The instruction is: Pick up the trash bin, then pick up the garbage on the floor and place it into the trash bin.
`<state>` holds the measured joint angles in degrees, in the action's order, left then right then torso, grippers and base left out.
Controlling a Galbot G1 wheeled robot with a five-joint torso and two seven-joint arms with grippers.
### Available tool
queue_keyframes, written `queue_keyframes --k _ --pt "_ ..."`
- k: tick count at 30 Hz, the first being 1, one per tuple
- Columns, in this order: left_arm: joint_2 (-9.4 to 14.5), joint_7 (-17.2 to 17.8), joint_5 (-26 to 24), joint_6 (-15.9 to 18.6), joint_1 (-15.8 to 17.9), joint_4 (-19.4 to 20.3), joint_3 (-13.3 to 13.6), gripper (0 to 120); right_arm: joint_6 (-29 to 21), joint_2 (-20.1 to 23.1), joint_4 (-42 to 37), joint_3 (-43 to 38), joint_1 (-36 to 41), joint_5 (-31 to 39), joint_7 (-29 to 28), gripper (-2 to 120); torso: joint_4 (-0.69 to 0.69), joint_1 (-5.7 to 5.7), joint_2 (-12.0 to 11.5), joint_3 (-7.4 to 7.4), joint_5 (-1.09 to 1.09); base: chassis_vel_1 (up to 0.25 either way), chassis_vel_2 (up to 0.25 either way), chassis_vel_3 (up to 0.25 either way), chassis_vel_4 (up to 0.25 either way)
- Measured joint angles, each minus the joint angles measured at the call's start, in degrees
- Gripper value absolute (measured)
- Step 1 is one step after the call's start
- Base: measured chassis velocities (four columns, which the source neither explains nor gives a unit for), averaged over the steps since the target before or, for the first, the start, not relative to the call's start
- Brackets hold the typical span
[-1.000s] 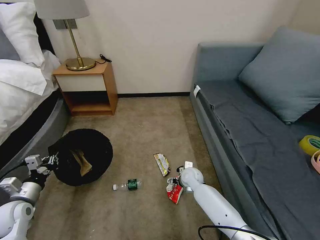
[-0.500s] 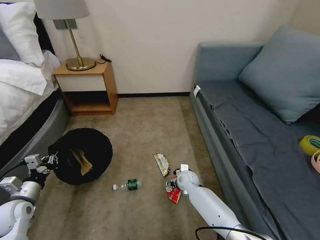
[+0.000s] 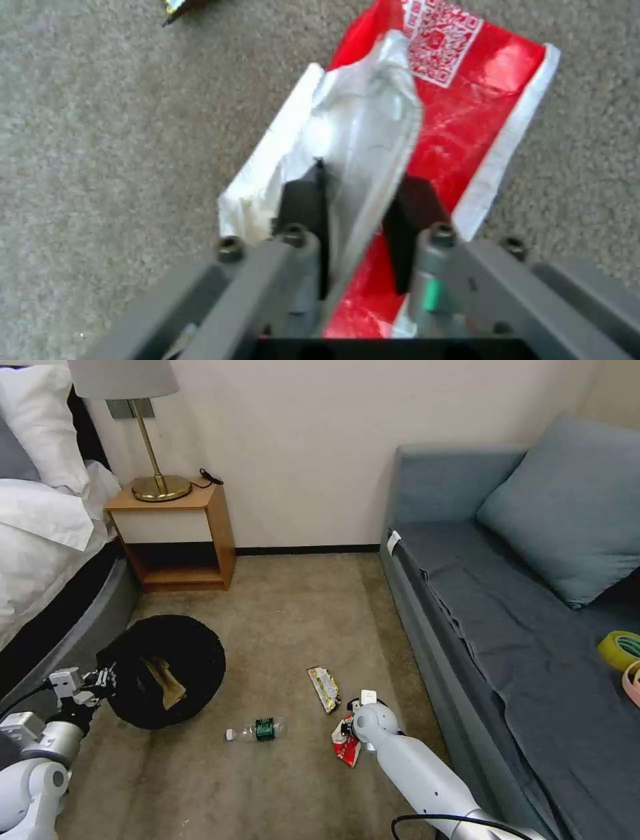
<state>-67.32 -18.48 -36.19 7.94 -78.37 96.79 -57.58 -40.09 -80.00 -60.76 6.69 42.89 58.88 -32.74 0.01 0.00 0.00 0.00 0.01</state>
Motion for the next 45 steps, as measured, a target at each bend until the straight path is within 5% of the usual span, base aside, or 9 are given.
queue_keyframes --k 5,18,24,36,45 --pt "0.28 0.06 -0.64 0.14 -0.13 -0.2 -0.41 4 0.29 0.56 -0.14 -0.21 -0.14 -0.04 0.2 0 0.0 0.0 0.0 0.0 0.0 0.0 0.0 0.0 0.0" --pt "0.17 0.37 -0.67 0.36 0.43 -0.37 0.88 4 1.15 2.69 -5.41 -2.38 1.15 -0.6 0.63 0 -0.01 0.0 0.0 0.0 -0.01 0.0 0.0 0.0 0.0" --pt "-0.12 0.74 -0.76 0.54 0.43 -0.32 1.26 4 3.51 5.35 -14.46 -4.53 2.67 -1.72 1.81 0 -0.01 0.0 0.0 0.0 -0.01 0.0 0.0 0.0 0.0" --pt "-1.12 1.62 -1.66 0.97 -1.29 1.06 1.96 4 19.83 10.13 -34.38 -2.03 2.39 -9.67 11.28 0 -0.01 0.0 0.0 0.0 -0.02 0.0 0.0 0.0 0.0" --pt "-1.65 2.56 -2.38 1.63 -2.77 3.66 3.42 4 28.45 8.52 -43.95 10.7 -2.26 -11.77 14.08 0 -0.01 0.0 0.0 0.0 -0.02 0.0 0.0 0.0 0.0"
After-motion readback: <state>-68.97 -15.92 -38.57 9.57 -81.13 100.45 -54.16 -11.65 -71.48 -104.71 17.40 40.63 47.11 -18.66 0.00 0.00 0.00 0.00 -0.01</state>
